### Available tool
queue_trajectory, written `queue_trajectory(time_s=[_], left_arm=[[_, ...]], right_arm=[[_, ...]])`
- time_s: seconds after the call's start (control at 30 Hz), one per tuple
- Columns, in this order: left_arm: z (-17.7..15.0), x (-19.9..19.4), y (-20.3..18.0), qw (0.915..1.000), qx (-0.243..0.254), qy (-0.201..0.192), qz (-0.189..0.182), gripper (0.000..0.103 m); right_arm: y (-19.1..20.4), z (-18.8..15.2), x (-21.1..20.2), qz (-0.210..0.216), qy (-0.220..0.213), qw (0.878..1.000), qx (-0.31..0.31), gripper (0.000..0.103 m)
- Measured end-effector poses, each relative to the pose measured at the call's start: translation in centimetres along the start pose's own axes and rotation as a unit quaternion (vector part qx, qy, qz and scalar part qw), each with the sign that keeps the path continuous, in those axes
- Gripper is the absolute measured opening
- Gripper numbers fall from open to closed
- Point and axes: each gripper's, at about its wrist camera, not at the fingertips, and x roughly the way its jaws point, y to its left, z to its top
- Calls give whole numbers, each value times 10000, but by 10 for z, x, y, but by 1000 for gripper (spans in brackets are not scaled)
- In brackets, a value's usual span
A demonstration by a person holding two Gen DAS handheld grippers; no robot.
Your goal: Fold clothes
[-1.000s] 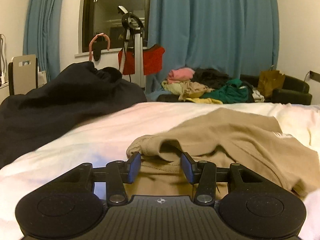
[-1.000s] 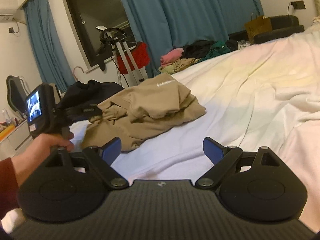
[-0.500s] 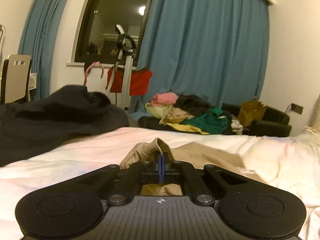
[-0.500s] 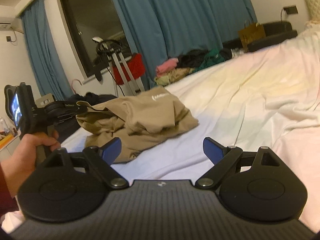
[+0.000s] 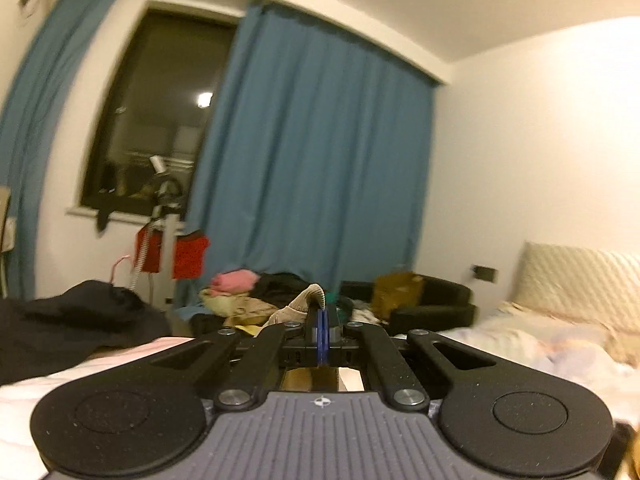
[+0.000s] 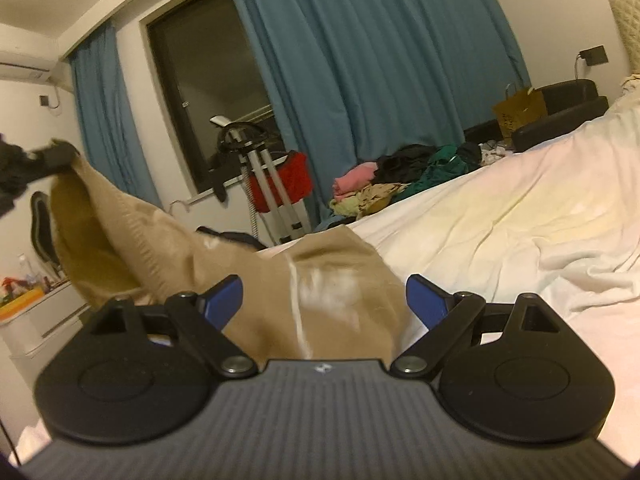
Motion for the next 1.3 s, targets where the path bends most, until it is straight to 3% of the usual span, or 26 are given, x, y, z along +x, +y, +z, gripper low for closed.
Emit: queue_trajectory(time_s=[0.13, 0.27, 0.33, 0.5, 0.53, 0.6, 0.73, 0.87, 0.93, 0.97, 1.07, 1.17, 1.23, 1.27, 1.3], left_arm=[[-8, -18, -10, 9999, 92, 109, 18, 0], [-14, -19, 2, 9996, -188, 207, 95, 1], [-17, -17, 13, 9987, -409, 294, 96, 1], [-22, -6, 47, 9941, -922, 530, 196, 1], [-24, -4, 53, 9936, -951, 565, 230, 1], [-29, -2, 63, 9919, -1057, 663, 254, 1], [-37, 15, 74, 9874, -1202, 1016, 163, 1], [-48, 32, 69, 9848, -1208, 1224, -253, 1], [-61, 39, 77, 9676, -1924, 1375, -886, 1], [-68, 45, 77, 9621, -2070, 1488, -966, 1], [-86, 61, 77, 9521, -2263, 1808, -983, 1], [-93, 64, 79, 9540, -2190, 1864, -845, 1], [-90, 62, 79, 9578, -2116, 1780, -778, 1], [-89, 58, 80, 9588, -2120, 1735, -751, 1], [-88, 53, 81, 9598, -2122, 1691, -722, 1]], right_arm=[[5, 4, -10, 122, -23, 9998, -163, 90], [25, -13, 3, 542, 855, 9914, -834, 89], [24, -14, 6, 538, 944, 9902, -875, 69], [14, -8, 6, 412, 851, 9928, -736, 66], [12, -7, 6, 387, 833, 9933, -708, 60], [8, -5, 6, 337, 796, 9941, -652, 17], [1, 0, 6, 236, 722, 9956, -541, 12], [-7, 4, 5, 135, 647, 9969, -430, 11], [-11, 7, 5, 85, 610, 9974, -374, 11], [-13, 8, 5, 60, 591, 9976, -346, 12], [-19, 11, 5, -16, 535, 9982, -262, 14], [-24, 14, 5, -92, 479, 9987, -178, 16], [-28, 17, 5, -142, 442, 9988, -122, 43], [-30, 18, 5, -167, 423, 9989, -94, 80], [-26, 16, 7, -173, 432, 9988, -160, 101]])
